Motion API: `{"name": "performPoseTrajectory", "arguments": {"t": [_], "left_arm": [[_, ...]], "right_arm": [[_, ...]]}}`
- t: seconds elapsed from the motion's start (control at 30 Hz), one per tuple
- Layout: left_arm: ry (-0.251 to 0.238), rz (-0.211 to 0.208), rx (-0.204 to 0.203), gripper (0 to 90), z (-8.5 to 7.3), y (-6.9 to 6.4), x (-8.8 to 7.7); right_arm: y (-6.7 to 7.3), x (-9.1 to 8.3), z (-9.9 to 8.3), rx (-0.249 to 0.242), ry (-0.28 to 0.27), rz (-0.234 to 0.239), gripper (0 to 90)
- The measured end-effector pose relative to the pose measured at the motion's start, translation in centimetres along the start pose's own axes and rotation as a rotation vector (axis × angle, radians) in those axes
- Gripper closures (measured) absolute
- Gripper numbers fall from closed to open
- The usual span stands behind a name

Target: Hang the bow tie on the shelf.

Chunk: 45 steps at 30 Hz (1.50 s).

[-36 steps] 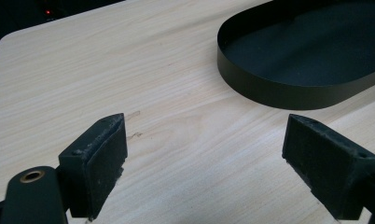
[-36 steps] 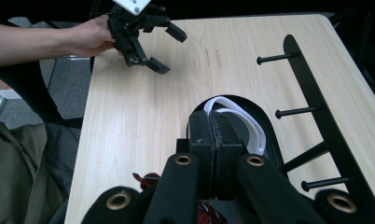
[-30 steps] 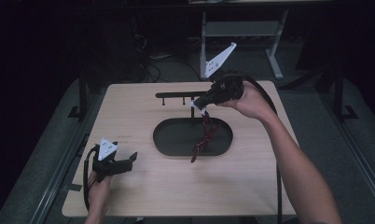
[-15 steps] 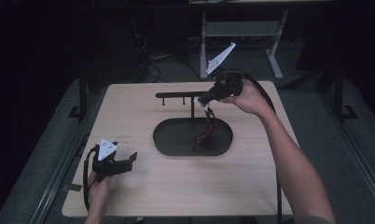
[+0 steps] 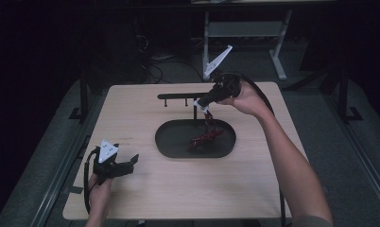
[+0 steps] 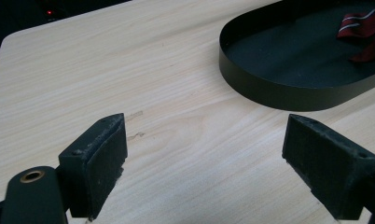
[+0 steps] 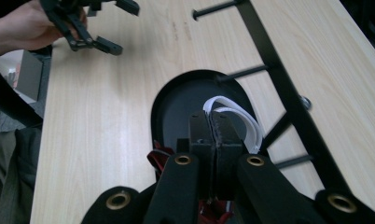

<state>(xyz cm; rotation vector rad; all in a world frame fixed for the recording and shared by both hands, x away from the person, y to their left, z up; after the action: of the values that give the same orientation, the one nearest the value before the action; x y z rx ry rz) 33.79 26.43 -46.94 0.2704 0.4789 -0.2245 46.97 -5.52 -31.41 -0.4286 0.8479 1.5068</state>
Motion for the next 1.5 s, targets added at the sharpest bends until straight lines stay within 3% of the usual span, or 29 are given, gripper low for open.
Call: {"name": "performPoseTrajectory", "arguments": {"t": [0.43,0.77,1.5], "left_arm": [[0.002,-0.005,0.006,13.5,0.0,-0.2,0.0],[-0.007,-0.003,-0.005,13.5,0.1,-0.2,0.0],[-0.005,-0.004,0.007,13.5,0.1,-0.4,-0.2]], "right_arm": [[-2.2,-1.2,-1.8,0.054,0.019,-0.082,88.6],[-3.0,-1.5,-2.7,0.084,0.021,-0.136,88.5],[-2.3,-1.3,-3.7,0.067,0.021,-0.174,86.7]]}}
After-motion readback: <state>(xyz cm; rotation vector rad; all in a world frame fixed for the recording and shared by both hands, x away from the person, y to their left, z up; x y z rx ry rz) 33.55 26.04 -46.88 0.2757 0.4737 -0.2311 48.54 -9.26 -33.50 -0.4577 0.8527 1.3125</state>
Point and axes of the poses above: each handheld gripper's, and its own axes: x roughly forward along the jaws, z roughly out of its top, y roughly to its left, the point moved 6 cm from there along x, roughly forward along the jaws, and after that the axes turned 12 degrees about z, right-handed, at the moved point
